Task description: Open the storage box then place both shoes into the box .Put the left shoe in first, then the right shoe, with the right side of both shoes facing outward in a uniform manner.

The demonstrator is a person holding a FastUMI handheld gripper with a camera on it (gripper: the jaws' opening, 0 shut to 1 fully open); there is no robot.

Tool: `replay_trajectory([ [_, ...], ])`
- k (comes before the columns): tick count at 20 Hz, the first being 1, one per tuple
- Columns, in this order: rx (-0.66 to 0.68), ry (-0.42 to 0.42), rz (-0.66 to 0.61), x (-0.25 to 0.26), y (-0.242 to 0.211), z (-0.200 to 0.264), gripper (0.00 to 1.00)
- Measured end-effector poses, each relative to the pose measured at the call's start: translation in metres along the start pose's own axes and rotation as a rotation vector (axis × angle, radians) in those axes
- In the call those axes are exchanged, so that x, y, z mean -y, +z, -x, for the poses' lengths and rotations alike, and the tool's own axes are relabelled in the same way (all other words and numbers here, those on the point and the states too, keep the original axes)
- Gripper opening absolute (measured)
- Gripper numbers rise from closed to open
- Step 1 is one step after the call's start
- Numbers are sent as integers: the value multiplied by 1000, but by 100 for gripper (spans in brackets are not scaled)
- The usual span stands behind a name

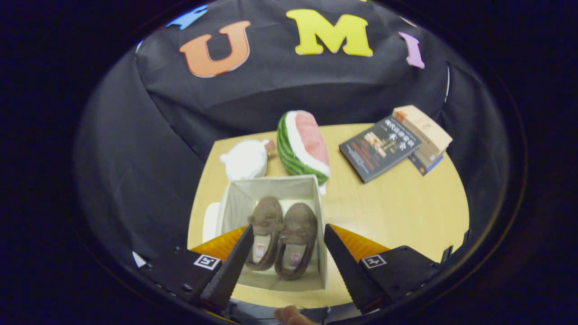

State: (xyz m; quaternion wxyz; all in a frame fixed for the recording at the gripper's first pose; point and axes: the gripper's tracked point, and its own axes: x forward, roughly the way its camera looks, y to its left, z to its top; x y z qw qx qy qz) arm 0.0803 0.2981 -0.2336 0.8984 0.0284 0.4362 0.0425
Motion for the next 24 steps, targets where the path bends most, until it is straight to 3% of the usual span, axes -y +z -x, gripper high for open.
replay_trajectory([
  [9, 485, -22, 53, 19, 88, 162, 96],
  [14, 722, -55, 93, 43, 112, 250, 96],
  [16, 779, -34, 103, 44, 113, 278, 96],
  [22, 855, -92, 102, 66, 106, 340, 96],
  [24, 841, -96, 90, 69, 110, 321, 96],
])
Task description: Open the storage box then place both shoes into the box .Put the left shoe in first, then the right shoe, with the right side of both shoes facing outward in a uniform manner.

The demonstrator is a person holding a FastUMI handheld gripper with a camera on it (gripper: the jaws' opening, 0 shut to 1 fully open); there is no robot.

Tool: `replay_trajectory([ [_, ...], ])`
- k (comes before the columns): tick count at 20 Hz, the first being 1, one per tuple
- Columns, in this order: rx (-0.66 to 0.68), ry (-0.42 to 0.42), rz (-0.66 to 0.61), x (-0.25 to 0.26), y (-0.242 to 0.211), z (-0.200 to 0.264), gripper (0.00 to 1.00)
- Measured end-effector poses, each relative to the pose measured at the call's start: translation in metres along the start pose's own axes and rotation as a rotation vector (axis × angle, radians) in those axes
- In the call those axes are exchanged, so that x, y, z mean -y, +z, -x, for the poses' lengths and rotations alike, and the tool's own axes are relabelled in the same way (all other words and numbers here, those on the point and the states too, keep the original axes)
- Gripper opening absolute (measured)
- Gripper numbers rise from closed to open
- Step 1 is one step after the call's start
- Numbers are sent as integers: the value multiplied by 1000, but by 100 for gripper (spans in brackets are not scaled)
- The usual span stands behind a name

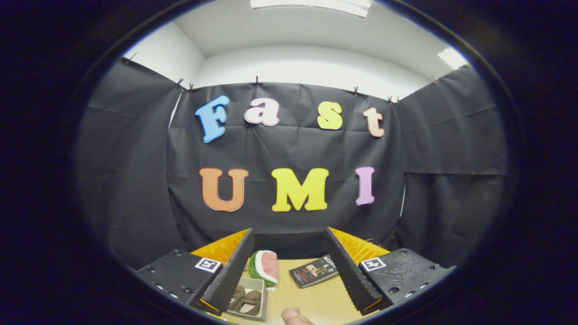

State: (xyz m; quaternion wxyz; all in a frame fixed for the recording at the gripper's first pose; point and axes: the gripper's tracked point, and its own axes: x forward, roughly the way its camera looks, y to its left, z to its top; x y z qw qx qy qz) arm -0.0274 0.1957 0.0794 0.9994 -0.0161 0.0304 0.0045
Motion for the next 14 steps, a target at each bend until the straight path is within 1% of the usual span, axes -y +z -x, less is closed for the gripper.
replay_trajectory([
  [4, -19, 14, 3, 4, -7, 0, 96],
  [9, -26, 34, 27, -12, -8, -10, 96],
  [14, -56, 56, 23, -27, -15, -17, 96],
])
